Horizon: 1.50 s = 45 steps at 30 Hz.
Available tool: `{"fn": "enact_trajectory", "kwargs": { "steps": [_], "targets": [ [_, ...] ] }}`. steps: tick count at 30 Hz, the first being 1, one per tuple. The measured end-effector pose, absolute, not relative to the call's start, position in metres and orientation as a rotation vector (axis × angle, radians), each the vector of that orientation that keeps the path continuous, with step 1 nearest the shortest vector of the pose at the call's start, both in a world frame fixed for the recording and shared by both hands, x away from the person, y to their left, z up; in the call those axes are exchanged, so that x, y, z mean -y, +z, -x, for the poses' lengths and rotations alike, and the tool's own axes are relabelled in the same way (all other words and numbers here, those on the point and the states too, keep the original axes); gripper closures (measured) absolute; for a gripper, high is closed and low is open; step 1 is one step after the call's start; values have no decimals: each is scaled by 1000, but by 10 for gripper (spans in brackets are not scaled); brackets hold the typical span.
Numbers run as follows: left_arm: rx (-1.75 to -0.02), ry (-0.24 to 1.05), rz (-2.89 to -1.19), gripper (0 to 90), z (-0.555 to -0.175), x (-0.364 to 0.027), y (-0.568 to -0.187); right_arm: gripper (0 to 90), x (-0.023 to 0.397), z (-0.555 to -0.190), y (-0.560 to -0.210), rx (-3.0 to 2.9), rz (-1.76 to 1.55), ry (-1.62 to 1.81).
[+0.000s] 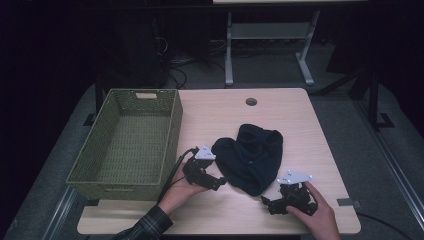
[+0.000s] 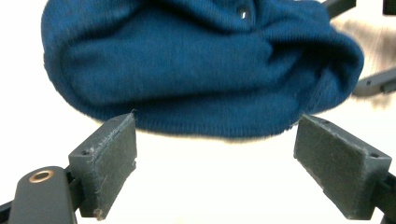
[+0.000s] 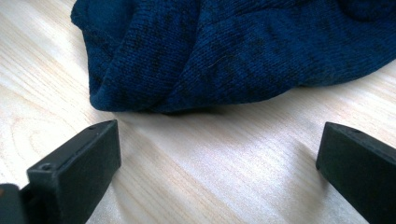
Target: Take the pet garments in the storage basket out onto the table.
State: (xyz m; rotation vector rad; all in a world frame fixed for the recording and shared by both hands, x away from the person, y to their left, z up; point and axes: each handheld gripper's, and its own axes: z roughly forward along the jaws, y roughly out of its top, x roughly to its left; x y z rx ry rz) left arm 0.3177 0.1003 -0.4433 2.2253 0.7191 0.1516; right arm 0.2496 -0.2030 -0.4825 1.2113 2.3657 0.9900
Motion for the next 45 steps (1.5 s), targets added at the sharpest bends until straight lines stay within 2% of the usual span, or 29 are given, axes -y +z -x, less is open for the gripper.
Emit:
{"fn": "enact_trajectory", "kwargs": {
  "steps": [17,29,45],
  "targets": [
    [-767,138,-2300,129,-307,-108,-464,0,203,-250,-482,-2365,-1212,991],
    [-721,289,-2282,128,-298,-105,-475,0,203,-249,-482,-2366,-1211,991],
    [-715,298,-2249,129,-296,-109,-478,0,203,-249,-482,-2368,-1207,991]
  ]
}}
